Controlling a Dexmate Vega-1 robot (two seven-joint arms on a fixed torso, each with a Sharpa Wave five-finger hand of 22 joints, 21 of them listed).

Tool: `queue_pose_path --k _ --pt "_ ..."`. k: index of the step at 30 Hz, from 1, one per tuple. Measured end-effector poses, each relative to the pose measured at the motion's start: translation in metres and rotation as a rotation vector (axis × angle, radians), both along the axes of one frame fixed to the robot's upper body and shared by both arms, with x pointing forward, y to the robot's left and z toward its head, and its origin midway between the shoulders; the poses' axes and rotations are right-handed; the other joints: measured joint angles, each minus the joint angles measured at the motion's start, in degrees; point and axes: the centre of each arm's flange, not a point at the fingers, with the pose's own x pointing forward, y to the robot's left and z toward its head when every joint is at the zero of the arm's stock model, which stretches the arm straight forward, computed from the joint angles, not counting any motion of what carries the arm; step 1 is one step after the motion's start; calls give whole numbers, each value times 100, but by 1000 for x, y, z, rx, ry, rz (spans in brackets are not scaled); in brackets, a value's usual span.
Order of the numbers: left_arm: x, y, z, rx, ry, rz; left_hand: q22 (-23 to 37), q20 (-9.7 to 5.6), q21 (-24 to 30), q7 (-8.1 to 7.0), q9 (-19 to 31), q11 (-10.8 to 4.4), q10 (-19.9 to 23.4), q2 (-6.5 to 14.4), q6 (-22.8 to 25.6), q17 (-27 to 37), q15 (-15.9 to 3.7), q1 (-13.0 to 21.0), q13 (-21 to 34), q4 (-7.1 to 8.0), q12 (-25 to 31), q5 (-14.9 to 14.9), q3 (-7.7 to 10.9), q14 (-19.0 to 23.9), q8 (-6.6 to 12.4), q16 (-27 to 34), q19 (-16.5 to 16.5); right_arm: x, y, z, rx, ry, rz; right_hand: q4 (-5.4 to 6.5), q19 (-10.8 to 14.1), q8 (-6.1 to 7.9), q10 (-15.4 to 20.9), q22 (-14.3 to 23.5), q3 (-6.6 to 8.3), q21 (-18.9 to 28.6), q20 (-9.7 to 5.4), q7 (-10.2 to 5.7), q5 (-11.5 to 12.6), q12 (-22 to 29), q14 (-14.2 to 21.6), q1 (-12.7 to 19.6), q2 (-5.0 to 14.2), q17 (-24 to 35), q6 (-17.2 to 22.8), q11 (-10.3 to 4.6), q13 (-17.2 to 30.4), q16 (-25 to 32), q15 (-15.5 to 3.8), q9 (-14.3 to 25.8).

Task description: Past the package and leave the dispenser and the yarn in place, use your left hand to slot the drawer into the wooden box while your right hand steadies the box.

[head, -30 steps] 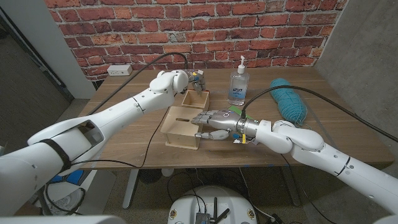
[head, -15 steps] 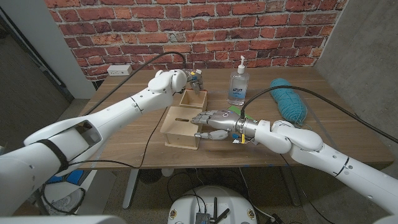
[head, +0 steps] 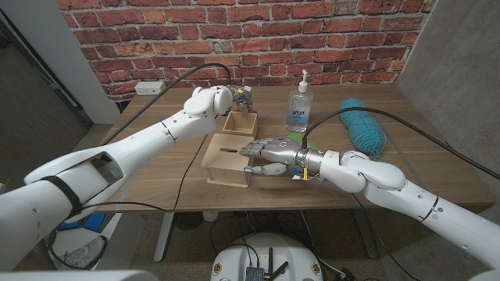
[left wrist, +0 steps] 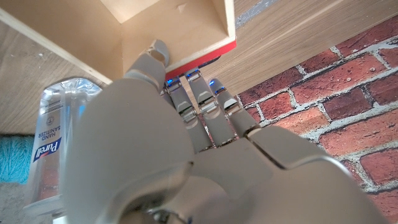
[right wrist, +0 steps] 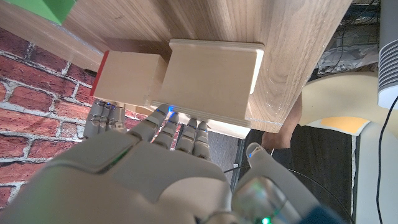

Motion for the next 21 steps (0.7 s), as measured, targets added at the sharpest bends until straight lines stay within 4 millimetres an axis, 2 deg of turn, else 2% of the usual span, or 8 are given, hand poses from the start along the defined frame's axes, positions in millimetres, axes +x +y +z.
queue_pose_path --k 21 --pt "-7 9 -9 -17 4 14 0 0 0 2 -12 0 0 0 -1 0 -2 0 1 -7 -24 24 -7 -2 -15 -2 1 -1 1 -1 2 9 1 0 -1 0 8 3 0 4 1 0 0 4 0 0 0 30 0 9 21 20 0 -1"
